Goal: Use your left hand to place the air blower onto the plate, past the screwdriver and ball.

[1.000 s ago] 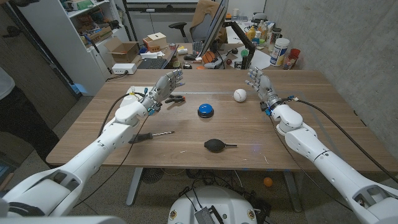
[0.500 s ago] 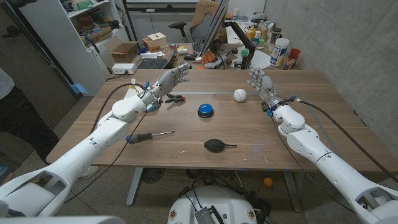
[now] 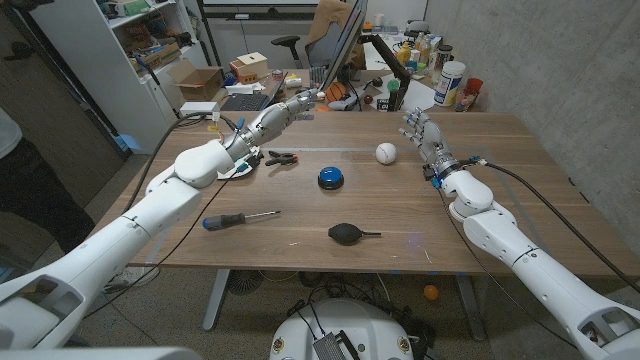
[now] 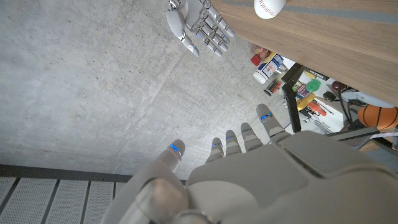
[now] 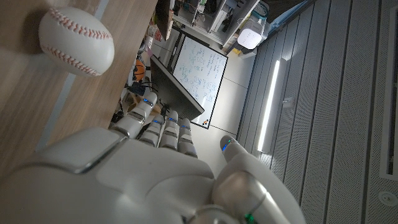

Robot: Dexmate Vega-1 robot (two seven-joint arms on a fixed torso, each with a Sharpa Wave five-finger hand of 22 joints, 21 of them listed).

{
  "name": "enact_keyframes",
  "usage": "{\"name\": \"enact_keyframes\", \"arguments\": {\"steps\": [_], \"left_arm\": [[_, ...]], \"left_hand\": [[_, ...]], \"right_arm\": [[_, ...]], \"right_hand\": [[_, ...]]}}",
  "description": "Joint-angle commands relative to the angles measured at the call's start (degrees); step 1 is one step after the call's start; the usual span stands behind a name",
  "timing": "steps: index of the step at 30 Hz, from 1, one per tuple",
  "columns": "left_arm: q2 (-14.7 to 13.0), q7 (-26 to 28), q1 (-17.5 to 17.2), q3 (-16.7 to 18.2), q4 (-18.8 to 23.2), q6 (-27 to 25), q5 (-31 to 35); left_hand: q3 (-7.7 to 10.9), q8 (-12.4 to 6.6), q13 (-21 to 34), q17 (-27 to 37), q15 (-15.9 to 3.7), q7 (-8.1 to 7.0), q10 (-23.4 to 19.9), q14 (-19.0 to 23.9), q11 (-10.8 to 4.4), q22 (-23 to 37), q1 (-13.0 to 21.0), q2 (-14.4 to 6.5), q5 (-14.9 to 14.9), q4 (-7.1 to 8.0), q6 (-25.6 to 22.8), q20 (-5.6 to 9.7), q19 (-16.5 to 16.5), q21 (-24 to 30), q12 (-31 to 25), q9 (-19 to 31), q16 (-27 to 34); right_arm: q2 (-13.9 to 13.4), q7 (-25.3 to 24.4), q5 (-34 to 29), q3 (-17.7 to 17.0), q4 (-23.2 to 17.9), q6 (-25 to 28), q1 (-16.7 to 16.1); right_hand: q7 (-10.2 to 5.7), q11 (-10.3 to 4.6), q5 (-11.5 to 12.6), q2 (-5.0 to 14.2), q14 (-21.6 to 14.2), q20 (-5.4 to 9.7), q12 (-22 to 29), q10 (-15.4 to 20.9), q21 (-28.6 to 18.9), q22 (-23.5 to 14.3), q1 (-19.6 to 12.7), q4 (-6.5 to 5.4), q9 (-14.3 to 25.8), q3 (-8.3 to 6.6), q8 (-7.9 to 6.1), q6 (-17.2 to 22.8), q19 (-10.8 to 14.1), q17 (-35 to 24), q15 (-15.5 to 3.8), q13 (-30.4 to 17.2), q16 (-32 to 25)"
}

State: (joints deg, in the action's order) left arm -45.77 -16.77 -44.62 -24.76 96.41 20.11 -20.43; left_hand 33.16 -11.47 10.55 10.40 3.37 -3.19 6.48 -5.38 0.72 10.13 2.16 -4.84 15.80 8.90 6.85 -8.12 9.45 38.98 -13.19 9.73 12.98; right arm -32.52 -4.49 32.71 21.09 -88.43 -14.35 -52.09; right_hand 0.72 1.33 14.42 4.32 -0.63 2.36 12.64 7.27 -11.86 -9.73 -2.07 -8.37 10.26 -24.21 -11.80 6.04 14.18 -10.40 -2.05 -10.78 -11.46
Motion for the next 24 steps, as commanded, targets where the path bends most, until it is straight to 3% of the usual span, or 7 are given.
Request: {"name": "enact_keyframes", "arguments": {"steps": [1,5,12,20,24], "left_arm": [[-2.91,-2.03,2.23,-0.97,7.53,-0.77,5.42],[-3.65,-3.23,3.59,-1.62,9.81,-2.15,7.54],[-4.13,-5.58,5.76,-3.40,13.32,-3.48,11.51],[-4.21,-8.65,7.79,-5.71,16.97,-4.63,15.83],[-4.02,-9.80,8.67,-6.60,18.64,-4.98,17.93]], "left_hand": [[0.10,0.20,0.08,-0.12,-0.28,-0.86,-0.51,0.77,-0.66,0.01,1.09,-1.96,-0.11,-1.17,-0.15,-0.06,-0.48,-0.28,-0.34,0.28,-0.29],[-0.12,0.60,0.11,-0.24,-0.44,-1.68,-0.10,0.53,-1.32,-0.04,2.10,-0.32,-0.45,-2.77,0.25,0.35,-0.60,-0.81,0.11,0.27,-0.92],[0.02,0.86,0.13,-0.28,-0.23,-2.89,0.34,0.22,-1.24,-0.03,3.08,0.14,-0.67,-3.97,0.76,0.06,-0.50,-1.35,0.50,0.29,-1.40],[-0.02,0.89,0.18,-0.27,-0.39,-5.98,1.17,-0.49,-1.56,-0.01,4.31,1.05,-1.10,-5.65,0.91,-0.13,-0.33,-2.10,1.01,0.33,-1.95],[-0.08,0.93,0.20,-0.25,-0.46,-6.83,1.50,-0.94,-1.75,0.01,4.72,1.38,-1.29,-6.24,1.04,-0.40,-0.30,-2.37,1.18,0.35,-2.16]], "right_arm": [[-0.83,-1.21,-0.18,-0.82,-2.15,-0.23,-1.95],[-1.24,-1.71,-0.33,-1.25,-2.99,-0.48,-2.85],[-1.79,-2.69,-0.37,-2.22,-4.33,-1.07,-4.58],[-2.15,-3.18,-0.17,-3.03,-5.19,-1.53,-5.92],[-2.26,-3.35,-0.09,-3.37,-5.43,-1.77,-6.45]], "right_hand": [[-0.05,-0.05,0.35,1.91,-0.38,1.88,-0.33,0.32,-0.04,-0.22,0.26,0.05,0.14,0.19,0.02,0.61,0.53,-0.11,-1.56,-0.14,0.14],[-0.06,0.02,0.36,1.91,-0.38,1.87,-0.37,0.35,-0.01,-0.22,0.26,0.05,0.14,0.20,0.08,0.60,0.55,-0.12,-1.53,-0.14,0.18],[-0.07,0.08,0.38,1.91,-0.41,1.88,-0.43,0.40,0.02,-0.22,0.27,0.04,0.15,0.22,0.14,0.65,0.56,-0.12,-1.53,-0.14,0.22],[-0.03,0.04,0.40,1.92,-0.44,1.86,-0.47,0.51,0.06,-0.22,0.27,0.04,0.15,0.24,0.21,0.68,0.60,-0.12,-1.49,-0.15,0.27],[-0.01,0.12,0.41,1.91,-0.46,1.87,-0.51,0.53,0.08,-0.22,0.27,0.04,0.15,0.26,0.23,0.74,0.60,-0.12,-1.53,-0.15,0.29]]}}
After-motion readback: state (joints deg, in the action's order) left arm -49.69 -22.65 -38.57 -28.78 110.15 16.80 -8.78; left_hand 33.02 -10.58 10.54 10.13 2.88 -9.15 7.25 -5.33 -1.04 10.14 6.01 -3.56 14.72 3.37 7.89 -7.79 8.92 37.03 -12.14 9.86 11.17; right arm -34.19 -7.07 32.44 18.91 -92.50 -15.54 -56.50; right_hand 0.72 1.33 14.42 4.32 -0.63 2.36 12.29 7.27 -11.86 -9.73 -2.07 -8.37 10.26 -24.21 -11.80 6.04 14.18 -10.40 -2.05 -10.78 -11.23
